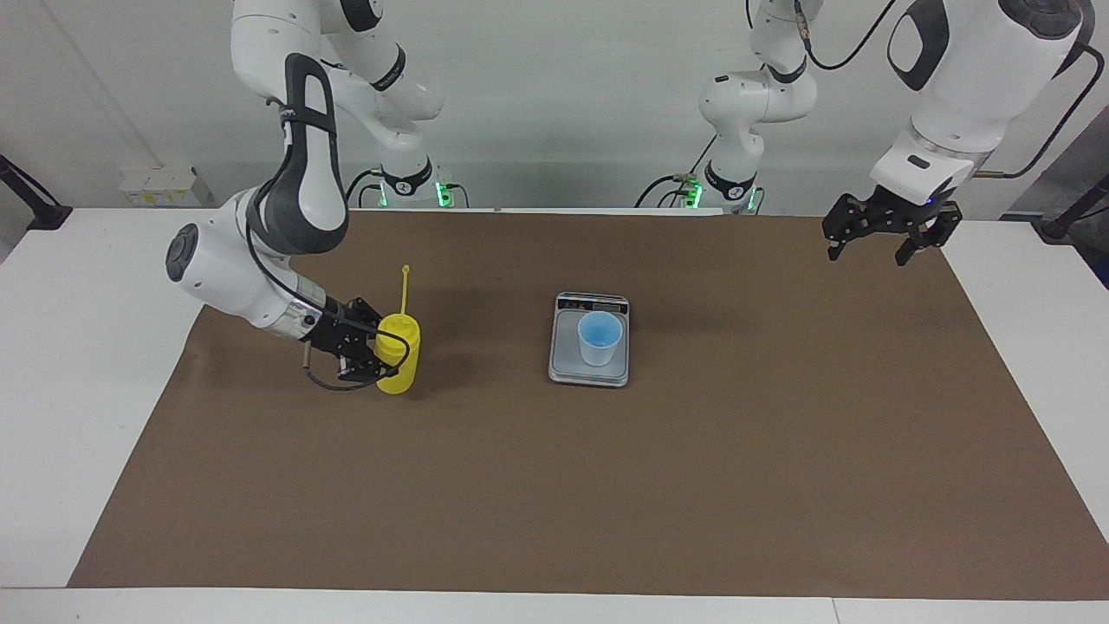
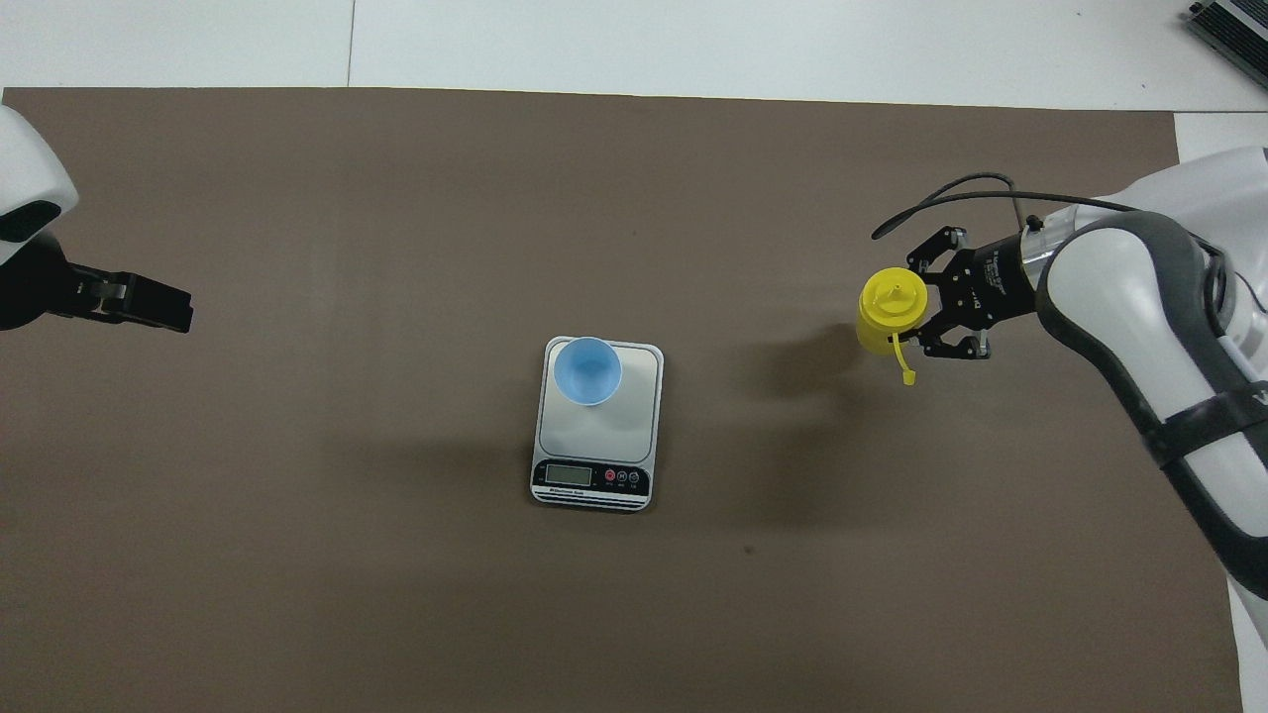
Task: Pour seasoning into cup on scale with both arms
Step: 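Lift the yellow bottle with the right gripper over the blue cup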
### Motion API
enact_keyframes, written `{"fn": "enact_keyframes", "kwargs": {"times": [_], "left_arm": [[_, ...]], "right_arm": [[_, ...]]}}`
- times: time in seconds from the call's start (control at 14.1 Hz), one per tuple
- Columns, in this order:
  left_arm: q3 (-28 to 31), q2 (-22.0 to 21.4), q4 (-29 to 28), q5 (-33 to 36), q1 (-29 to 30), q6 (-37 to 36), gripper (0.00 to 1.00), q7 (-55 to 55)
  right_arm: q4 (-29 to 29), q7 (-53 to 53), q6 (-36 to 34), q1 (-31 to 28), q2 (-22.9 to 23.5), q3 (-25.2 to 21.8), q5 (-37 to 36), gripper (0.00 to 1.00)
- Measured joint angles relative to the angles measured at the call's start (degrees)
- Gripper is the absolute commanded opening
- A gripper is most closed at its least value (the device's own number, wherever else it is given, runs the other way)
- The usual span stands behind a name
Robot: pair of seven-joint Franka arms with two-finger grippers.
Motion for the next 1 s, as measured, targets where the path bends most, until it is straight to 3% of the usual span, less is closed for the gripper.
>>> {"fn": "enact_keyframes", "kwargs": {"times": [0.28,0.57,1.0], "left_arm": [[0.3,-0.4,1.8,-0.3,0.1,-5.1,1.0,0.0],[0.2,-0.3,2.8,-0.3,0.1,-5.8,1.0,1.4],[0.5,-0.3,2.7,-1.5,0.2,-5.9,1.0,1.5]], "right_arm": [[4.5,13.2,0.0,8.6,1.4,0.1,-12.6,0.0],[9.2,22.9,-1.0,16.3,4.0,0.2,-24.2,0.0],[18.8,29.8,-8.1,26.1,7.8,0.2,-39.3,0.0]]}}
